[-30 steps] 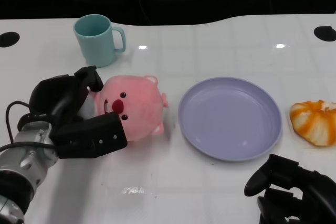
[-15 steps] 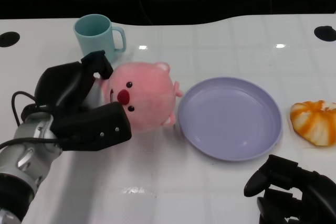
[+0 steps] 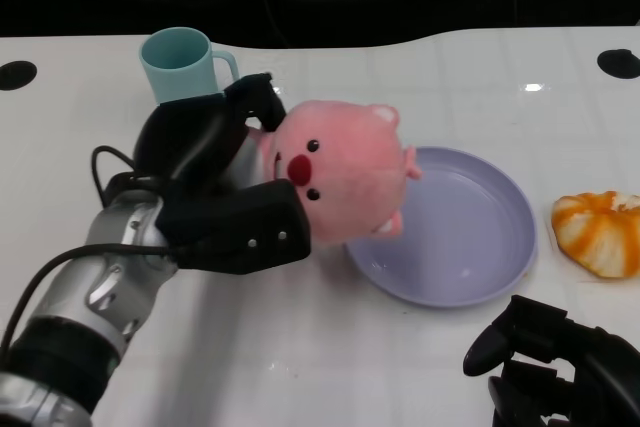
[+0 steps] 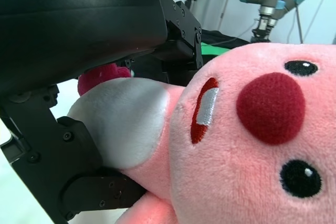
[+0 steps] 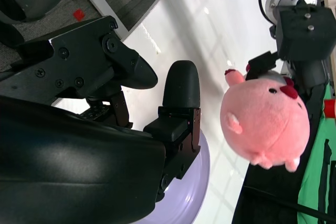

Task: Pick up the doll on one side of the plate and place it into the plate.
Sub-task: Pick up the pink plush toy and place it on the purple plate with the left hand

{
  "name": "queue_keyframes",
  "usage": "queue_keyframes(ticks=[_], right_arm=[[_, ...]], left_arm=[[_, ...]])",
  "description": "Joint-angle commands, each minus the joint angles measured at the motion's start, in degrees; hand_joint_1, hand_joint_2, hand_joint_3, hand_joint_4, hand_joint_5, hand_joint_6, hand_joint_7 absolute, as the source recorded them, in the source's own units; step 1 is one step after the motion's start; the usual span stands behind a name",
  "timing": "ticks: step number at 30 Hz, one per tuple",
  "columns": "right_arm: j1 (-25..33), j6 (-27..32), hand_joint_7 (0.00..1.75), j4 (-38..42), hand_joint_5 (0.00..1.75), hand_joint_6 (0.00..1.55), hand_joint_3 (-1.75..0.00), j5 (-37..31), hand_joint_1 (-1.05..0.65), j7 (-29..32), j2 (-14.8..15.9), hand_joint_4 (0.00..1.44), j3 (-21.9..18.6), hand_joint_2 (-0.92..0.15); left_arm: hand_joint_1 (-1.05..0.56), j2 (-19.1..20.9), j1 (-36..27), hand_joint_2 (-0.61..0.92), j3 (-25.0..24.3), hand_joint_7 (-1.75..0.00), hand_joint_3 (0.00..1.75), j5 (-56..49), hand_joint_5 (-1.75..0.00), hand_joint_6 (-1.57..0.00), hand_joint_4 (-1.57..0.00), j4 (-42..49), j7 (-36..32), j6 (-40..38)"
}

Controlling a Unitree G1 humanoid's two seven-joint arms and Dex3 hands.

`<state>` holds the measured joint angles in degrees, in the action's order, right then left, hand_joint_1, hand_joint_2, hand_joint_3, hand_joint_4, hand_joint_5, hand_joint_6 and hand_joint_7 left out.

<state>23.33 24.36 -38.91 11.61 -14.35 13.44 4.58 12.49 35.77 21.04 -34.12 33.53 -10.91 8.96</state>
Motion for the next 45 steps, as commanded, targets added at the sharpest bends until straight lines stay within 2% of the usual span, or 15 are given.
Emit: queue_keyframes(ticks=[1, 2, 8, 19, 28, 29, 31, 32, 34, 35, 36, 38, 40, 41, 45], right_arm=[[0.60, -1.34, 1.44, -0.17, 1.75, 0.49, -1.03, -0.39, -0.11, -0.21, 0.33, 0.66, 0.21, -0.68], [0.67, -1.41, 1.44, -0.19, 1.75, 0.49, -1.04, -0.44, -0.11, -0.23, 0.32, 0.66, 0.26, -0.68], [1.08, -0.65, 1.43, -0.91, 1.75, 0.49, -1.04, -0.36, -0.12, -0.03, 0.10, 0.66, 0.59, -0.67], [1.47, 0.10, 1.44, -1.76, 1.75, 0.50, -1.06, 0.01, -0.12, -0.04, 0.31, 0.67, 1.06, -0.66], [1.74, 0.29, 1.43, -2.31, 1.75, 0.50, -1.07, -0.08, -0.11, -0.01, 0.48, 0.66, 1.10, -0.65], [1.74, 0.34, 1.43, -2.33, 1.75, 0.50, -1.07, -0.07, -0.11, 0.04, 0.43, 0.66, 1.11, -0.65], [1.70, 0.61, 1.43, -2.46, 1.75, 0.50, -1.07, -0.12, -0.11, 0.19, 0.33, 0.66, 1.15, -0.65], [1.65, 0.70, 1.43, -2.52, 1.75, 0.50, -1.07, -0.15, -0.11, 0.24, 0.32, 0.66, 1.16, -0.65], [1.59, 0.82, 1.43, -2.57, 1.75, 0.51, -1.07, -0.19, -0.11, 0.28, 0.30, 0.67, 1.15, -0.65], [1.56, 1.01, 1.43, -2.62, 1.75, 0.51, -1.07, -0.15, -0.11, 0.33, 0.29, 0.67, 1.13, -0.65], [1.55, 1.16, 1.43, -2.66, 1.75, 0.51, -1.07, -0.12, -0.11, 0.36, 0.27, 0.67, 1.12, -0.65], [1.52, 1.06, 1.43, -2.59, 1.75, 0.51, -1.07, -0.15, -0.11, 0.28, 0.35, 0.66, 1.10, -0.65], [1.48, 0.80, 1.43, -2.44, 1.75, 0.51, -1.07, -0.07, -0.11, 0.11, 0.39, 0.66, 1.02, -0.65], [1.49, 0.81, 1.43, -2.45, 1.75, 0.51, -1.08, -0.07, -0.11, 0.11, 0.38, 0.66, 1.01, -0.65], [1.43, 0.82, 1.43, -2.38, 1.75, 0.50, -1.08, 0.10, -0.10, -0.05, 0.44, 0.66, 0.84, -0.65]], left_arm=[[-0.18, -1.76, 3.05, 0.37, 0.70, -1.75, 1.20, -0.47, -1.75, -0.77, -0.94, 0.37, 1.74, -2.00], [-0.18, -2.26, 3.42, 0.35, 1.01, -1.75, 1.16, -0.70, -1.75, -0.77, -0.94, 0.71, 1.75, -2.21], [-0.18, -6.93, 6.41, 0.39, 3.23, -1.75, 1.24, -1.49, -1.75, -0.78, -0.97, 4.71, 1.75, -2.67], [-0.20, -14.63, 13.06, 0.54, 5.73, -1.75, 1.05, -1.39, -1.75, -0.71, -0.92, 13.68, 3.49, -6.03], [-0.17, -18.32, 16.65, 0.54, 5.41, -1.75, 1.02, 0.24, -1.75, -0.69, -0.86, 19.51, 5.14, -8.05], [-0.16, -18.57, 16.81, 0.51, 5.15, -1.60, 0.96, 0.64, -1.75, -0.72, -0.84, 19.73, 5.61, -8.19], [-0.20, -18.83, 17.16, 0.57, 5.02, -1.04, 0.69, 1.14, -1.63, -0.82, -0.78, 20.05, 6.42, -8.55], [-0.19, -18.85, 17.35, 0.61, 5.09, -0.89, 0.63, 1.32, -1.58, -0.85, -0.78, 20.16, 6.98, -8.66], [-0.20, -18.71, 17.58, 0.67, 5.34, -0.61, 0.60, 1.53, -1.53, -0.79, -0.70, 20.12, 8.02, -8.73], [-0.23, -18.36, 17.52, 0.72, 5.78, -0.49, 0.53, 1.27, -1.49, -0.76, -0.65, 19.66, 8.79, -8.67], [-0.28, -18.09, 17.45, 0.82, 6.10, -0.31, 0.37, 1.07, -1.33, -0.68, -0.53, 19.31, 9.30, -8.63], [-0.30, -17.45, 17.47, 0.89, 7.09, -0.19, 0.24, 0.22, -1.24, -0.65, -0.47, 18.54, 10.74, -9.00], [-0.47, -16.57, 17.76, 0.92, 8.80, -0.05, 0.26, -1.57, -0.71, -0.43, -0.21, 17.95, 12.19, -9.69], [-0.51, -16.15, 17.85, 0.92, 9.56, -0.02, 0.27, -2.42, -0.59, -0.38, -0.18, 17.62, 12.74, -10.02], [-0.70, -14.85, 17.98, 0.92, 11.73, -0.01, 0.36, -4.85, -0.27, -0.15, -0.01, 16.11, 15.27, -12.04]])
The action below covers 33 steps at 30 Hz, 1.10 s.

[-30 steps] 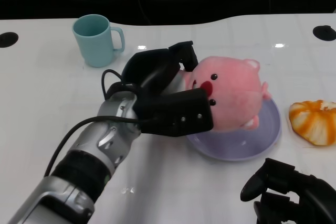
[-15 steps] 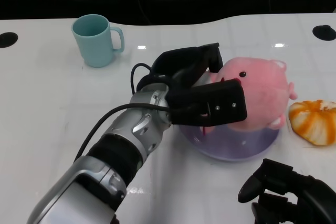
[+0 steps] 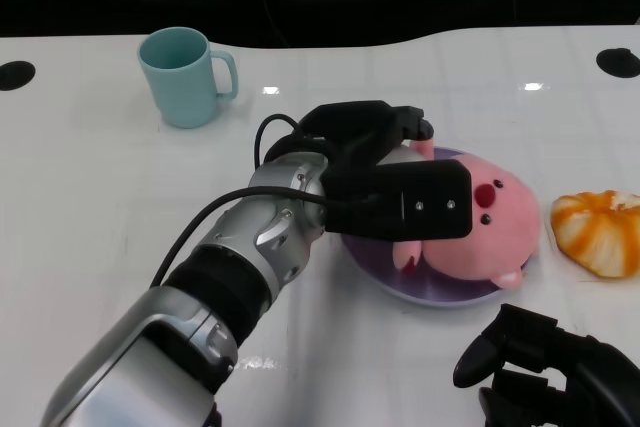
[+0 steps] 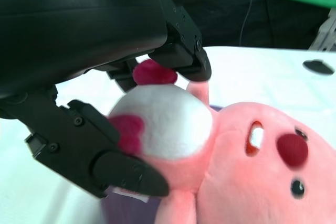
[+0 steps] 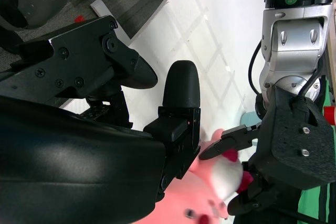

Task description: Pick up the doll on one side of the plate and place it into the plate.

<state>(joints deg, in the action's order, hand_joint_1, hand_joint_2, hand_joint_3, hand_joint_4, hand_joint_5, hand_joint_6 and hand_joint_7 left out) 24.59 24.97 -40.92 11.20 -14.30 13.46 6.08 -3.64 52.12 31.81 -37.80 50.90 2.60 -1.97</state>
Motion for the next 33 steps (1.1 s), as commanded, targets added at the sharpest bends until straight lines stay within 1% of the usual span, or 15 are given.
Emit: queue_keyframes(ticks=[1, 2, 3, 7, 14, 19, 25, 28, 31, 33], right_arm=[[0.16, 0.21, 1.43, -0.32, 1.75, 0.50, -1.08, 0.60, -0.10, -0.15, 0.41, 0.66, -0.70, -0.65], [0.16, 0.22, 1.43, -0.27, 1.75, 0.50, -1.08, 0.62, -0.10, -0.14, 0.40, 0.66, -0.76, -0.65], [0.17, 0.21, 1.43, -0.25, 1.75, 0.50, -1.08, 0.60, -0.10, -0.12, 0.40, 0.66, -0.78, -0.65], [0.17, 0.17, 1.43, -0.24, 1.75, 0.50, -1.08, 0.46, -0.11, -0.10, 0.57, 0.66, -0.92, -0.65], [0.05, -0.28, 1.42, 0.38, 1.75, 0.50, -1.07, 0.41, -0.11, -0.48, 0.70, 0.66, -1.21, -0.65], [0.05, -0.10, 1.42, 0.27, 1.75, 0.49, -1.07, 0.71, -0.10, -0.56, 0.56, 0.65, -1.38, -0.65], [-0.02, 0.00, 1.42, 0.49, 1.75, 0.50, -1.07, 0.96, -0.12, -0.77, 0.63, 0.66, -1.67, -0.66], [0.02, -0.24, 1.42, 0.63, 1.75, 0.50, -1.07, 0.94, -0.12, -1.07, 0.73, 0.66, -1.82, -0.66], [0.05, -0.36, 1.42, 0.61, 1.75, 0.50, -1.06, 0.89, -0.11, -1.20, 0.69, 0.66, -1.86, -0.65], [0.07, 0.40, 1.42, 0.28, 1.75, 0.50, -1.06, 0.96, -0.12, -1.06, 0.69, 0.66, -1.88, -0.65]], left_arm=[[-0.73, 1.41, 1.55, 0.92, 1.11, -0.01, 0.37, -1.30, -0.21, -0.12, -0.01, -1.56, 2.06, -1.41], [-0.73, 1.87, 1.36, 0.92, 1.18, -0.01, 0.37, -1.18, -0.19, -0.11, 0.00, -1.88, 2.75, -1.22], [-0.78, 2.20, 1.22, 0.92, 1.21, 0.00, 0.39, -1.08, -0.17, -0.10, 0.00, -2.13, 3.24, -1.06], [-0.88, 3.97, 0.20, 0.92, 1.18, 0.00, 0.41, -0.60, -0.09, -0.07, 0.00, -4.56, 6.46, -1.16], [-0.94, 7.14, -2.12, 0.92, 0.75, 0.00, 0.44, 0.13, -0.01, -0.03, 0.00, -10.46, 10.39, -1.72], [-0.93, 10.06, -5.52, 0.92, -1.73, 0.00, 0.42, 2.73, 0.00, -0.01, 0.00, -18.30, 13.94, -2.73], [-0.92, 14.87, -10.98, 0.92, -3.85, 0.00, 0.41, 3.98, 0.00, 0.00, 0.00, -29.68, 18.67, -4.34], [-0.93, 17.22, -13.70, 0.92, -4.79, 0.00, 0.42, 4.30, -0.01, 0.00, -0.01, -34.45, 19.76, -4.30], [-0.93, 18.76, -15.69, 0.92, -5.48, 0.00, 0.43, 4.44, -0.01, -0.01, -0.02, -37.62, 20.29, -4.23], [-0.93, 20.06, -17.34, 0.92, -6.05, -0.01, 0.44, 4.62, -0.01, -0.01, -0.02, -39.96, 20.61, -4.12]])
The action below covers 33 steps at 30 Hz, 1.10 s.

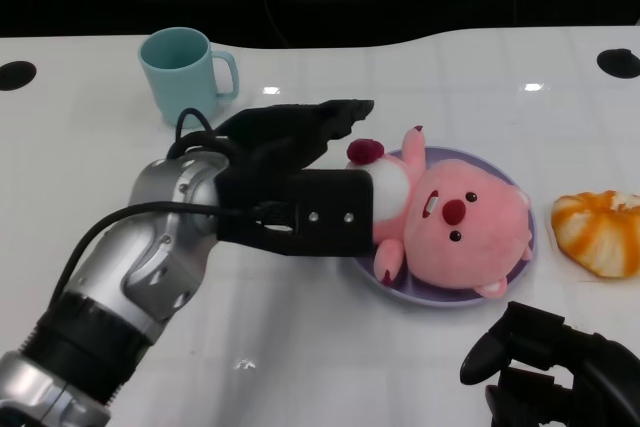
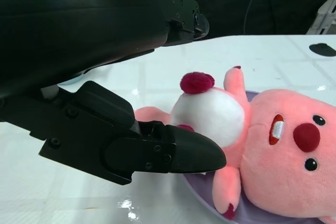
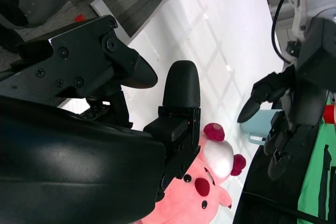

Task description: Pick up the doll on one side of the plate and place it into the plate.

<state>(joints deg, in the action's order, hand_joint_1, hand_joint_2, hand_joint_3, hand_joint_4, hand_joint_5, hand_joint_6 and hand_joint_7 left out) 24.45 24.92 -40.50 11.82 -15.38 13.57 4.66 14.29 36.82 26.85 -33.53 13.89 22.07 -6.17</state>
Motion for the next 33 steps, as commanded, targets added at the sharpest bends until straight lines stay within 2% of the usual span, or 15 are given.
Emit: queue_keyframes(ticks=[1, 8, 15, 20, 22, 24, 25, 26, 27, 29, 30, 31, 32, 33], right_arm=[[0.22, 0.74, 1.42, -0.25, 1.75, 0.50, -1.06, 0.38, -0.12, 0.08, 0.58, 0.66, -0.47, -0.65], [0.11, 0.78, 1.41, -0.14, 1.75, 0.50, -1.06, 0.23, -0.13, 0.03, 0.55, 0.66, -0.48, -0.65], [-0.06, 0.53, 1.41, 0.02, 1.75, 0.50, -1.06, 0.45, -0.12, -0.21, 0.50, 0.66, -0.63, -0.66], [-0.14, 0.73, 1.41, 0.04, 1.75, 0.50, -1.06, 0.59, -0.12, -0.33, 0.59, 0.65, -0.83, -0.66], [-0.19, 0.62, 1.41, 0.12, 1.75, 0.50, -1.05, 0.51, -0.11, -0.38, 0.63, 0.65, -0.83, -0.66], [-0.25, 0.44, 1.41, 0.24, 1.75, 0.51, -1.05, 0.35, -0.11, -0.41, 0.64, 0.66, -0.75, -0.66], [-0.26, 0.44, 1.41, 0.22, 1.75, 0.51, -1.05, 0.33, -0.11, -0.38, 0.57, 0.66, -0.67, -0.66], [-0.27, 0.47, 1.41, 0.19, 1.75, 0.51, -1.05, 0.30, -0.11, -0.31, 0.49, 0.66, -0.58, -0.66], [-0.28, 0.66, 1.41, 0.02, 1.75, 0.51, -1.05, 0.19, -0.11, -0.15, 0.46, 0.66, -0.49, -0.66], [-0.36, 0.88, 1.41, -0.13, 1.75, 0.51, -1.05, -0.05, -0.11, 0.09, 0.45, 0.66, -0.34, -0.66], [-0.45, 1.00, 1.41, -0.09, 1.75, 0.51, -1.05, -0.04, -0.11, 0.15, 0.41, 0.66, -0.31, -0.66], [-0.52, 1.05, 1.41, -0.04, 1.75, 0.51, -1.04, -0.01, -0.12, 0.18, 0.38, 0.66, -0.30, -0.66], [-0.71, 0.97, 1.41, 0.20, 1.75, 0.51, -1.04, 0.03, -0.12, 0.16, 0.32, 0.66, -0.27, -0.66], [-0.87, 0.90, 1.41, 0.40, 1.75, 0.51, -1.04, 0.06, -0.12, 0.14, 0.27, 0.66, -0.24, -0.66]], left_arm=[[-0.93, 2.54, -2.57, 0.92, -1.25, -0.01, 0.44, 0.39, -0.01, -0.01, -0.02, -3.74, 1.27, 0.05], [-0.92, 6.61, -8.86, 0.92, -4.48, 0.00, 0.44, 1.96, -0.01, 0.00, -0.01, -12.30, 2.87, 0.13], [-0.90, 8.11, -16.80, 0.92, -8.79, -0.01, 0.40, 5.83, -0.03, -0.01, -0.04, -20.86, 2.77, 0.27], [-0.64, 5.91, -22.68, 0.92, -13.83, -0.07, 0.19, 14.68, -0.13, -0.16, -0.18, -22.67, 0.95, 3.48], [-0.61, 5.51, -24.19, 0.92, -14.61, -0.08, 0.17, 16.27, -0.15, -0.18, -0.20, -23.27, 0.72, 4.14], [-0.46, 4.90, -25.95, 0.92, -15.33, -0.12, 0.13, 17.77, -0.24, -0.28, -0.31, -24.43, 0.64, 3.90], [-0.44, 3.79, -27.33, 0.92, -16.02, -0.12, 0.13, 19.33, -0.25, -0.30, -0.32, -24.72, -0.24, 4.94], [-0.30, 2.42, -28.71, 0.92, -16.76, -0.17, 0.10, 20.83, -0.53, -0.43, -0.36, -25.10, -1.35, 5.38], [-0.23, 0.71, -30.43, 0.92, -17.63, -0.20, 0.09, 22.52, -0.71, -0.52, -0.38, -25.58, -2.72, 5.56], [-0.15, -2.26, -33.23, 0.92, -19.12, -0.26, 0.10, 25.41, -0.89, -0.66, -0.47, -26.14, -5.09, 5.80], [-0.12, -4.01, -34.69, 0.92, -20.02, -0.31, 0.13, 27.57, -0.95, -0.73, -0.54, -26.90, -5.82, 4.55], [-0.08, -5.08, -35.58, 0.82, -20.57, -0.52, 0.39, 29.02, -1.07, -0.75, -0.62, -27.46, -6.22, 3.57], [-0.07, -6.18, -36.92, 0.71, -21.21, -0.65, 0.62, 30.83, -1.11, -0.73, -0.65, -28.01, -6.54, 3.02], [-0.02, -6.76, -37.73, 0.59, -21.59, -0.88, 0.95, 31.94, -1.19, -0.74, -0.72, -28.30, -6.67, 2.80]])
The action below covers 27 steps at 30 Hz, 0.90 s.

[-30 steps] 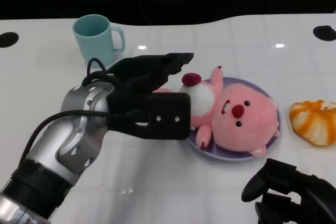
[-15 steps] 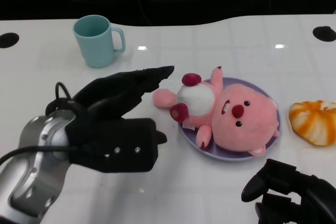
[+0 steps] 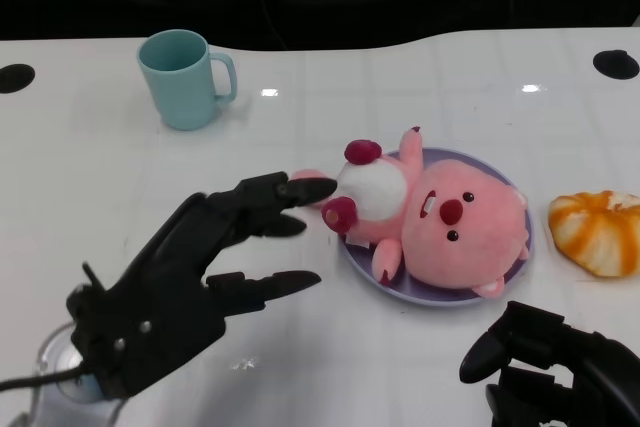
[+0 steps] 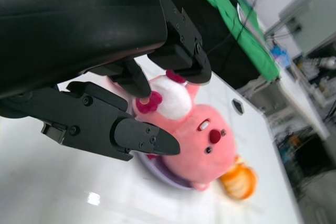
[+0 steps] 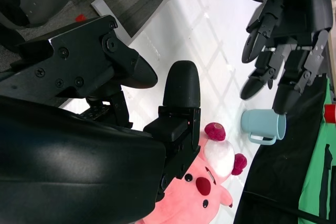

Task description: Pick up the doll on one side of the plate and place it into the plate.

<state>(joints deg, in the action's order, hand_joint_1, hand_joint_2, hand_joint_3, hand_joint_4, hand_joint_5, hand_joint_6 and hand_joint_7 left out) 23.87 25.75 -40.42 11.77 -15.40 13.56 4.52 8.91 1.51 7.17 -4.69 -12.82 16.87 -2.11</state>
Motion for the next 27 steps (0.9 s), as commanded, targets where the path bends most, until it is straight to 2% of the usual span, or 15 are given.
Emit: queue_keyframes(ticks=[1, 3, 6, 9, 17, 21, 27], right_arm=[[-0.57, -0.17, 1.41, 0.69, 1.75, 0.51, -1.04, 0.12, -0.12, 0.08, 0.21, 0.66, -0.07, -0.66], [-1.14, -0.72, 1.41, 1.44, 1.75, 0.51, -1.05, -0.03, -0.11, 0.01, 0.10, 0.66, 0.01, -0.67], [-1.76, -0.84, 1.41, 1.85, 1.75, 0.51, -1.05, -0.20, -0.11, 0.03, 0.14, 0.66, 0.03, -0.67], [-2.21, -1.05, 1.41, 2.28, 1.75, 0.51, -1.05, -0.19, -0.11, -0.11, 0.21, 0.66, -0.16, -0.66], [-1.98, -1.81, 1.42, 2.47, 1.75, 0.51, -1.05, -0.07, -0.10, -0.52, 0.72, 0.67, -0.95, -0.66], [-1.58, -1.57, 1.41, 2.21, 1.75, 0.51, -1.05, -0.06, -0.11, -0.61, 1.00, 0.66, -1.22, -0.66], [-1.50, -2.86, 1.41, 3.10, 1.75, 0.50, -1.04, -0.37, -0.10, -1.19, 1.51, 0.65, -1.52, -0.67]], left_arm=[[-0.01, -1.90, -3.52, 0.54, -2.36, -0.98, 1.08, 4.30, -1.22, -0.73, -0.74, -1.99, -1.56, -1.57], [0.00, -2.91, -5.62, 0.50, -3.24, -1.22, 1.24, 7.10, -1.35, -0.77, -0.79, -3.59, -1.60, -4.22], [-0.02, -3.92, -9.01, 0.47, -4.01, -1.36, 1.32, 10.24, -1.51, -0.78, -0.83, -7.48, -2.12, -9.34], [-0.02, -5.16, -12.37, 0.49, -4.60, -1.42, 1.33, 13.37, -1.62, -0.76, -0.84, -10.73, -2.96, -13.48], [-0.02, -7.23, -17.81, 0.53, -4.24, -1.50, 1.28, 17.49, -1.74, -0.79, -0.85, -17.21, -6.48, -22.62], [-0.02, -6.73, -18.63, 0.53, -3.73, -1.54, 1.27, 17.28, -1.75, -0.79, -0.87, -18.99, -6.97, -25.03], [-0.03, -6.37, -17.25, 0.52, -4.09, -1.58, 1.29, 17.72, -1.75, -0.79, -0.89, -16.78, -6.46, -26.31]])
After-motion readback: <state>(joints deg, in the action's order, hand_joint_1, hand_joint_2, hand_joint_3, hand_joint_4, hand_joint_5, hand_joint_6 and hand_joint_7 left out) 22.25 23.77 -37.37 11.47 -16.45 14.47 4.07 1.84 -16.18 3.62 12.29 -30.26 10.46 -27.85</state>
